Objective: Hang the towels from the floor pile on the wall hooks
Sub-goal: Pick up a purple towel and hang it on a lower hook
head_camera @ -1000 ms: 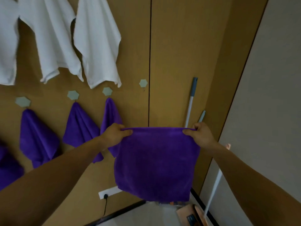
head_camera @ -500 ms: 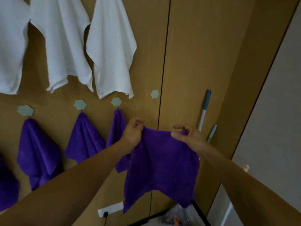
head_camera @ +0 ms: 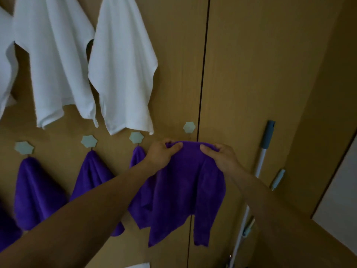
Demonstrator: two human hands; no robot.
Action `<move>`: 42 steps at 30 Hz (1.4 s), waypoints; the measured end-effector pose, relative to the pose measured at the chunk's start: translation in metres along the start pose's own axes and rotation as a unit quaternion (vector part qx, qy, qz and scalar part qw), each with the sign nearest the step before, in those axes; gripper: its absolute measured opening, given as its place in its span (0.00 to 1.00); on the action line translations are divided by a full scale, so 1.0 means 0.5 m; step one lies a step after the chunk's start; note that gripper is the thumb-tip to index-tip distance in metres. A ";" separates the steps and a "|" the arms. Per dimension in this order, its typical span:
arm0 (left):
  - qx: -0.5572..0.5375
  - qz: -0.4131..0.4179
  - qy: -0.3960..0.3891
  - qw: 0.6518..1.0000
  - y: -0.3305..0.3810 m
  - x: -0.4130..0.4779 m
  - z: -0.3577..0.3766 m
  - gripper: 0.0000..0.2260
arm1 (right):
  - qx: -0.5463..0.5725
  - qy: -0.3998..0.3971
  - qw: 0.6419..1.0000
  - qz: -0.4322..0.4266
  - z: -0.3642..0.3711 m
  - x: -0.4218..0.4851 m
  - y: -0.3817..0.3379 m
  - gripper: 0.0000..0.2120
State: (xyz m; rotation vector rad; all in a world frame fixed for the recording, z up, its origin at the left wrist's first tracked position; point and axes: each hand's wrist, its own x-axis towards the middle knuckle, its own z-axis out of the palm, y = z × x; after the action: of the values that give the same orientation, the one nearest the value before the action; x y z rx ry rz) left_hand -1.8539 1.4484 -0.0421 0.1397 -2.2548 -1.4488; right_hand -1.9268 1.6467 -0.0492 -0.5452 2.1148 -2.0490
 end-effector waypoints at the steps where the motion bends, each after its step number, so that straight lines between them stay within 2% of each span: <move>1: 0.019 0.014 0.033 0.999 -0.001 0.022 0.003 0.05 | 0.001 -0.005 1.000 0.001 -0.007 0.026 -0.003 0.17; 5: 0.179 0.067 0.138 0.972 -0.009 0.107 0.042 0.09 | -0.026 0.020 0.999 -0.025 -0.010 0.133 -0.001 0.16; 10: 0.268 0.041 0.231 0.934 -0.048 0.180 0.065 0.14 | -0.082 0.058 0.994 -0.052 0.019 0.245 0.009 0.11; 13: 0.319 0.055 0.260 0.910 -0.076 0.182 0.073 0.10 | -0.118 0.084 0.986 -0.077 0.033 0.270 0.033 0.10; 15: 0.306 0.024 0.266 0.914 -0.093 0.170 0.087 0.08 | -0.138 0.088 0.984 -0.072 0.032 0.270 0.059 0.10; 18: 0.205 -0.067 0.248 0.944 -0.121 0.162 0.116 0.11 | -0.131 0.085 0.987 -0.033 0.028 0.264 0.094 0.12; 21: 0.131 -0.127 0.229 0.956 -0.126 0.162 0.133 0.11 | -0.105 0.069 0.992 0.012 0.043 0.254 0.106 0.14; 23: 0.121 -0.145 0.207 0.960 -0.110 0.164 0.137 0.10 | -0.126 0.062 0.990 0.007 0.056 0.248 0.111 0.13; 25: 0.100 -0.193 0.151 0.964 -0.091 0.164 0.133 0.07 | -0.148 0.054 0.987 -0.015 0.060 0.239 0.115 0.15; 26: 0.069 -0.242 0.112 0.961 -0.087 0.162 0.130 0.06 | -0.162 0.046 0.986 -0.018 0.057 0.235 0.120 0.16; 28: 0.009 -0.363 0.039 0.931 -0.097 0.144 0.122 0.09 | -0.222 0.021 0.975 0.006 0.044 0.227 0.136 0.14; 30: 0.047 -0.432 -0.006 0.901 -0.131 0.120 0.113 0.12 | -0.297 0.007 0.954 0.037 0.024 0.223 0.161 0.10; 31: 0.091 -0.437 -0.013 0.895 -0.147 0.108 0.110 0.12 | -0.343 0.005 0.938 0.045 0.014 0.221 0.169 0.09; 34: 0.269 -0.348 0.022 0.898 -0.181 0.096 0.096 0.18 | -0.448 0.020 0.893 0.025 0.000 0.219 0.182 0.15; 36: 0.335 -0.269 0.082 0.899 -0.178 0.097 0.101 0.21 | -0.408 0.056 0.910 -0.048 0.003 0.214 0.185 0.17; 39: 0.328 -0.109 0.222 0.912 -0.151 0.096 0.126 0.21 | -0.290 0.043 0.936 -0.194 0.032 0.204 0.178 0.21; 40: 0.321 -0.041 0.237 0.916 -0.144 0.098 0.136 0.24 | -0.271 0.020 0.937 -0.217 0.045 0.200 0.173 0.23; 42: 0.306 0.060 0.185 0.932 -0.133 0.106 0.151 0.26 | -0.276 -0.001 0.932 -0.236 0.065 0.198 0.169 0.28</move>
State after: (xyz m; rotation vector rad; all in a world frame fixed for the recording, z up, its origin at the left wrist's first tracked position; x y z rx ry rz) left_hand -1.9436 1.4651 -0.1101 0.4219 -2.2595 -0.5529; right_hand -2.0200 1.5813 -0.1201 -1.2330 2.7753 -1.5875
